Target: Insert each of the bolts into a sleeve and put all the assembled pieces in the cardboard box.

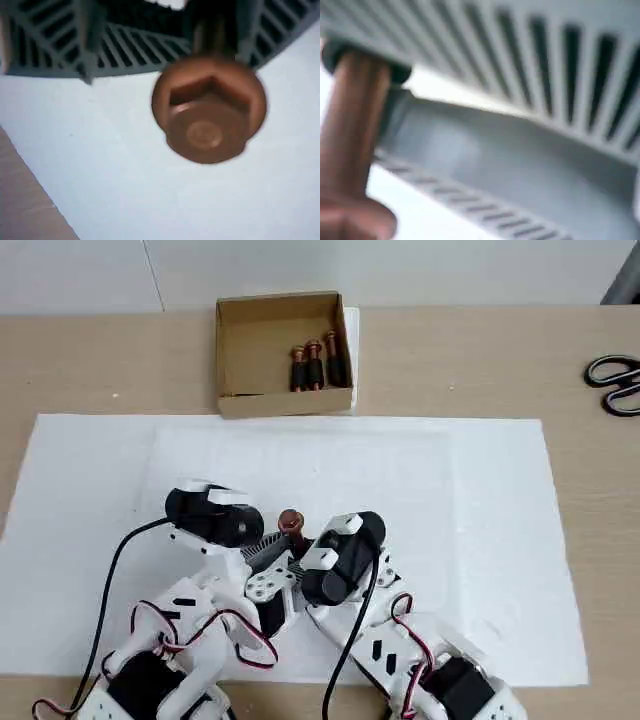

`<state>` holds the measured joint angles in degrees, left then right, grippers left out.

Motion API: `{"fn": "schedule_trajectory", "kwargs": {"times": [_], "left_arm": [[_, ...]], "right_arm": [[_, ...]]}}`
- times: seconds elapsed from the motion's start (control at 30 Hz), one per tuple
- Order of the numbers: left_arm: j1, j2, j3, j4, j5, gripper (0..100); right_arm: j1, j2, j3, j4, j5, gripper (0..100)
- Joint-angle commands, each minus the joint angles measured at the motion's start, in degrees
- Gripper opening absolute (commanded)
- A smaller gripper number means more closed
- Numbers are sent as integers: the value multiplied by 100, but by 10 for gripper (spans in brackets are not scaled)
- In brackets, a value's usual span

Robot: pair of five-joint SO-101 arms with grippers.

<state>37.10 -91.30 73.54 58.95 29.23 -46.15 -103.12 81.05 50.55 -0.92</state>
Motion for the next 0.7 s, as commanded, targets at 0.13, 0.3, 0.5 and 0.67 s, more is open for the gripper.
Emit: {"fn": "schedule_trajectory", "kwargs": {"times": [0.13, 0.3, 0.5, 0.67], "left_arm": [[264, 35, 242, 0, -53, 191], [26, 35, -48, 0, -545, 191], [-809, 53, -154, -141, -1521, 192], [-941, 44, -154, -281, -1609, 192]], "right_arm": [[-31, -75, -290, -171, -26, 3], [-31, -75, -290, -171, -26, 3], [-31, -75, -281, -163, -26, 3], [-31, -75, -273, -163, -26, 3]]}}
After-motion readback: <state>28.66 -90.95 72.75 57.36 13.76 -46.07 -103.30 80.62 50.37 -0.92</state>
